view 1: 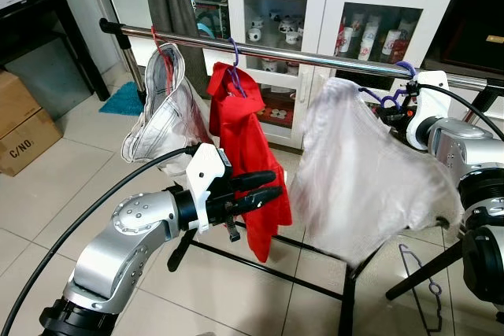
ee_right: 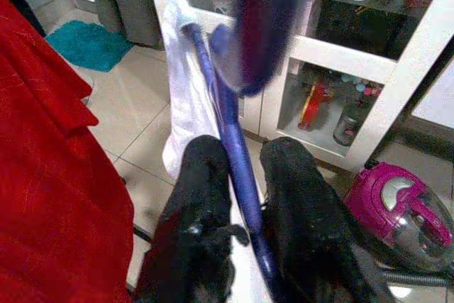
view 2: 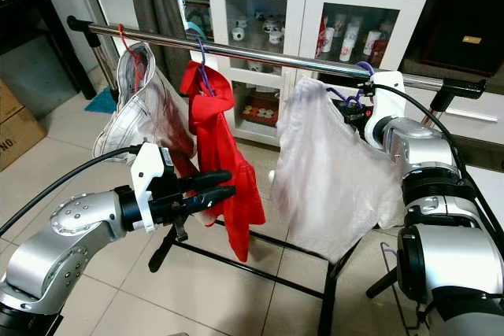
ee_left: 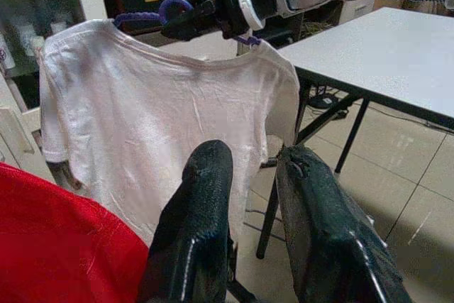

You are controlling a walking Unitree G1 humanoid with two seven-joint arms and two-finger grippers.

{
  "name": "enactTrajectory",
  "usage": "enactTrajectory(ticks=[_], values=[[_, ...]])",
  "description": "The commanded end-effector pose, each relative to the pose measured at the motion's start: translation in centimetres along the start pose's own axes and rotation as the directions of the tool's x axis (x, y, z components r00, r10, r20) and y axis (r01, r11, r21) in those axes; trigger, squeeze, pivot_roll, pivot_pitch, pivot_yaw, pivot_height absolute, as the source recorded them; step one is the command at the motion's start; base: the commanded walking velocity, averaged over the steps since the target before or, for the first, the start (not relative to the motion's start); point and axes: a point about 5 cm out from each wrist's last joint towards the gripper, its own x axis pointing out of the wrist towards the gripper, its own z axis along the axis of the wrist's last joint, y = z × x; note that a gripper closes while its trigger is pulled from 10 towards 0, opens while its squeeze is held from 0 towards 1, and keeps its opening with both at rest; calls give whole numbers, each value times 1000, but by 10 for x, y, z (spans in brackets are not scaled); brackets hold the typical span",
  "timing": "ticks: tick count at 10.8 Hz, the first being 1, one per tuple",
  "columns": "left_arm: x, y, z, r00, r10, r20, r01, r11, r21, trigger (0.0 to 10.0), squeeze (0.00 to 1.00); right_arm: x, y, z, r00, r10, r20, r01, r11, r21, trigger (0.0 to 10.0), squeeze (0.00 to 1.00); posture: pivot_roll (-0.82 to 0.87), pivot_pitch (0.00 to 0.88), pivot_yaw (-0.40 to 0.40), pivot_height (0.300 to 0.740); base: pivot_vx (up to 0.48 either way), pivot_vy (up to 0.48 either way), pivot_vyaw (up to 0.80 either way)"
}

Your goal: Hang hanger

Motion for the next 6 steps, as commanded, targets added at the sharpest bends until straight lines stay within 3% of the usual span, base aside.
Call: enactTrajectory(ticks=[1, 6], values=[[-1, 0, -2, 1000, -4, -12, 4, 1000, 1, 10000, 0, -1, -2, 7, 1000, 6, 15, -6, 1000, -6, 0, 0, -13, 0, 51, 740, 0, 0, 0], [-1, 1, -2, 1000, 19, -11, -19, 1000, 0, 10000, 0, -6, -4, 13, 998, 20, 55, -21, 1000, 17, 0, 0, -14, 0, 51, 740, 0, 0, 0]])
